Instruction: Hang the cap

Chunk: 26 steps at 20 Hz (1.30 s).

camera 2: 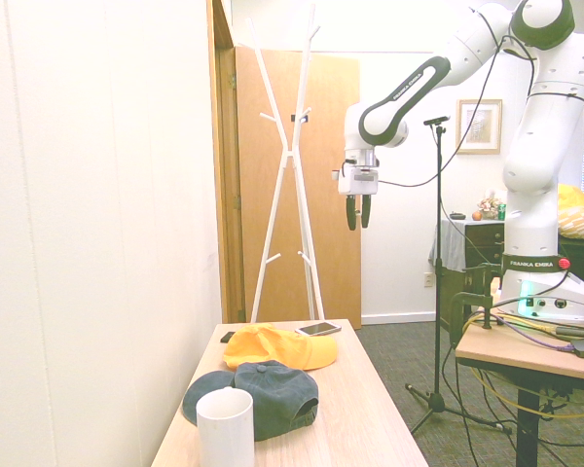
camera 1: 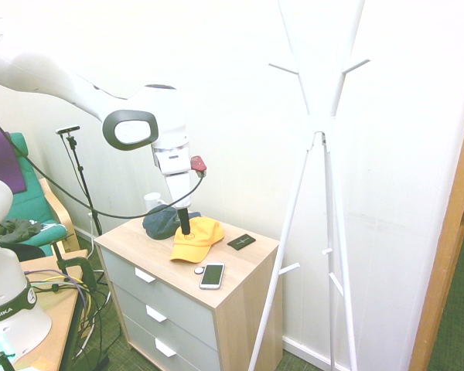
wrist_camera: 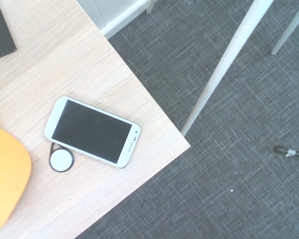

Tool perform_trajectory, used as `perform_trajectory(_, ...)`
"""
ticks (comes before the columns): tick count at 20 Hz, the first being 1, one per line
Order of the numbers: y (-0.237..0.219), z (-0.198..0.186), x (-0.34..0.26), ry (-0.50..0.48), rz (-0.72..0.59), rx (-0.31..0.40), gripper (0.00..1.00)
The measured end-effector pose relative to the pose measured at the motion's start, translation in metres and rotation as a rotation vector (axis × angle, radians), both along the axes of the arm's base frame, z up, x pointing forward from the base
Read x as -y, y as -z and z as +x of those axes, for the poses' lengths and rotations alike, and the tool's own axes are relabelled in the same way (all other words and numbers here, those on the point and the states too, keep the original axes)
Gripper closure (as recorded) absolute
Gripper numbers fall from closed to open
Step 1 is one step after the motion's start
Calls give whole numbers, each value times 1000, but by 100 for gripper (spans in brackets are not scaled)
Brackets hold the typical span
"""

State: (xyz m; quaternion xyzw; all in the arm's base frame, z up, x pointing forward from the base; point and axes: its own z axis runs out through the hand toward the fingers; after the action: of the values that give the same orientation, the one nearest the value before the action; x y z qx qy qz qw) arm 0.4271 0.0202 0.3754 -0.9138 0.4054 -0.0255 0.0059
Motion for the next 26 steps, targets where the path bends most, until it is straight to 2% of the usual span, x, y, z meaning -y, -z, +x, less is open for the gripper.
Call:
perform_trajectory(5, 3, 6, -12, -17, -3, 4, 0)
perform_trajectory(11, 17, 34, -85, -99, -2, 47, 0)
perform_trajectory(18, 51, 79, -159, -151, 8, 9, 0)
perform_trajectory(26, 106, 83, -257, -226, -34, -24, 0)
